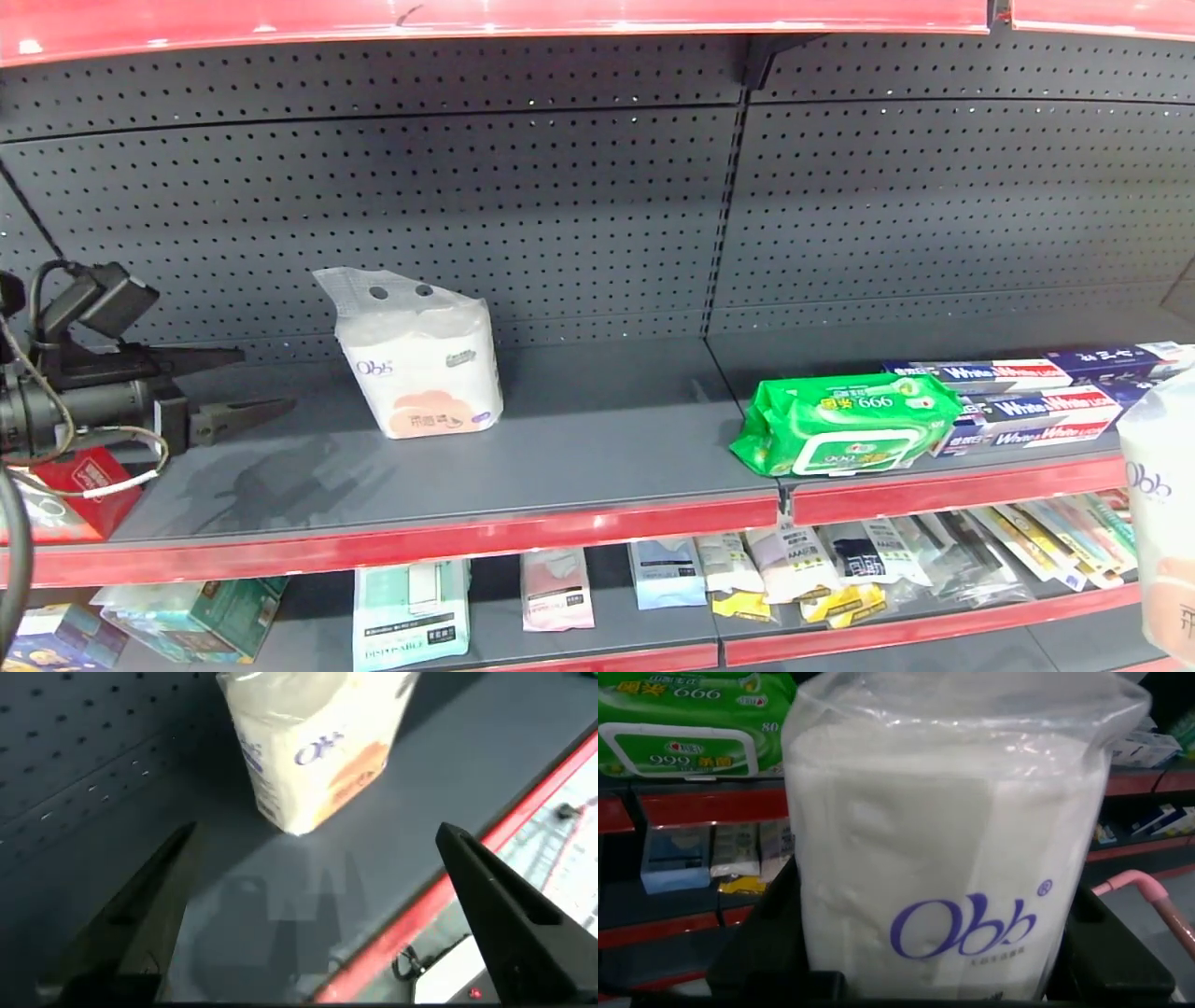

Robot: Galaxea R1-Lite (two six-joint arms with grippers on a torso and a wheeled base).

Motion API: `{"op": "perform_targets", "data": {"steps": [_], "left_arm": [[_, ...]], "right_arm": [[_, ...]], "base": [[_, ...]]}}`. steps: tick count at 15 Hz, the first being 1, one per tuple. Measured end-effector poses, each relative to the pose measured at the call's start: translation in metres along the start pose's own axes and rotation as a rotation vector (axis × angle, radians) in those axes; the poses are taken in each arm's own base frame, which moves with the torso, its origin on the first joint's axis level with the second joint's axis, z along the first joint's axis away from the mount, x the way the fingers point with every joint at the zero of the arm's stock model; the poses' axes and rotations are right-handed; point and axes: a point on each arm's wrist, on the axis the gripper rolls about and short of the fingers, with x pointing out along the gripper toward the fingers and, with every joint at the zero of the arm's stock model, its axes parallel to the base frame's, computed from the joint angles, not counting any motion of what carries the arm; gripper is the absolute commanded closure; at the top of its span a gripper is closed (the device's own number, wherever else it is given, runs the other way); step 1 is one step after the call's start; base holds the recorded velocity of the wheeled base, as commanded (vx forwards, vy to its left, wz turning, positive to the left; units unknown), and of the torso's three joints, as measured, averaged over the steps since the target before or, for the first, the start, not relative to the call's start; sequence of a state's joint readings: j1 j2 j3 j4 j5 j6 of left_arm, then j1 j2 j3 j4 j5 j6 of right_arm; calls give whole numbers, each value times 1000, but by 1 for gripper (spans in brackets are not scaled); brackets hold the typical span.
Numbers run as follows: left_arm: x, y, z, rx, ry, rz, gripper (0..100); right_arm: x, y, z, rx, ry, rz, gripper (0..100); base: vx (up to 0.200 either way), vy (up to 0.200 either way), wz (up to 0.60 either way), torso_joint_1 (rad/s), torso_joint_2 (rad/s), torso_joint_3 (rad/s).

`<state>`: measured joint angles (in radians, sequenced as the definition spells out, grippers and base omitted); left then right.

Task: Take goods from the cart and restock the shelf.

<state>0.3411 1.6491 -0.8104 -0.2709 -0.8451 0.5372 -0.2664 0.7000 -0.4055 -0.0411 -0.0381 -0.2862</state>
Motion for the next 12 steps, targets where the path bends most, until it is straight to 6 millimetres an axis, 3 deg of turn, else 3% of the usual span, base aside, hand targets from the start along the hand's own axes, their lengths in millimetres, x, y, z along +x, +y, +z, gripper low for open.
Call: {"op": "perform_targets", "data": {"steps": [4, 12], "left_arm": [[41, 32, -4, 22, -34, -113, 0], [101, 60, -13, 25, -113, -307, 0]], "right_arm": [[5, 0, -1, -4, 28, -8, 100], [14, -1, 0, -10, 73, -29, 100]], "base": [[0, 0, 0, 0, 0, 0], [0, 0, 0, 0, 0, 0]]}}
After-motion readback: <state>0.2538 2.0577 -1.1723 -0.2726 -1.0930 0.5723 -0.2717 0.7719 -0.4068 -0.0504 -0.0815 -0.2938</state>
